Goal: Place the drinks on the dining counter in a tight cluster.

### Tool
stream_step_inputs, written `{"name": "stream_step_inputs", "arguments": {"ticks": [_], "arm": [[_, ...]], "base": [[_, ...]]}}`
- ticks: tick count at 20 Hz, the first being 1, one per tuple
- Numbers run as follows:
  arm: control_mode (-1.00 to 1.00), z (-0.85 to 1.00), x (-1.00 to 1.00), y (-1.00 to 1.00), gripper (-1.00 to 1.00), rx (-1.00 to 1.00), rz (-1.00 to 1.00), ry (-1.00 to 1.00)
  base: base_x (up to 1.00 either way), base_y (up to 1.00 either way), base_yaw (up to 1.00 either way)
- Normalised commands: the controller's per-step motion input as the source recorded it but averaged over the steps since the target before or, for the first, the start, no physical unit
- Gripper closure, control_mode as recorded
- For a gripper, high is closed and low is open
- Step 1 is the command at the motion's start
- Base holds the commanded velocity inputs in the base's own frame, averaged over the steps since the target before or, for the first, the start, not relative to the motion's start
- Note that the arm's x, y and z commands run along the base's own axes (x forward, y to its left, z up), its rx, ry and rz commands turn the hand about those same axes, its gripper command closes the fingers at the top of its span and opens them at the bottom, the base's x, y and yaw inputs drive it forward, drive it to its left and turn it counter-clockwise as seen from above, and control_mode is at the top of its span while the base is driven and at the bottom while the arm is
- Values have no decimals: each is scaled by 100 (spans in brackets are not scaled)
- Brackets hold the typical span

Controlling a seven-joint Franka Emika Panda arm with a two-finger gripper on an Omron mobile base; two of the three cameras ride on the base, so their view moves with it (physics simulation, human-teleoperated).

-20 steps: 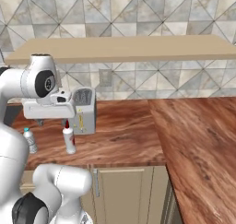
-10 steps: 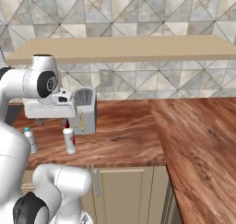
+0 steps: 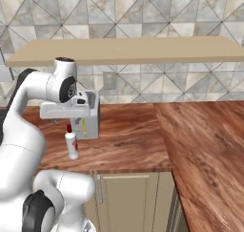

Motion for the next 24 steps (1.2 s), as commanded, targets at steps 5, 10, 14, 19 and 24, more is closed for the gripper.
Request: {"name": "stream_step_inputs", "arguments": {"ticks": [5,10,14,19,24], "arm": [[-100,-20,18,-1,-100,12,21,-10],[-100,-43,33,0,-100,22,23,-17],[-100,-31,67,-10,-100,31,21,-13],[-100,-12,55,-19,-100,38,26,-15],[-100,-5,20,-24,-100,30,32,-5]], "base": [[0,0,0],[0,0,0],[0,0,0],[0,0,0],[0,0,0]]}}
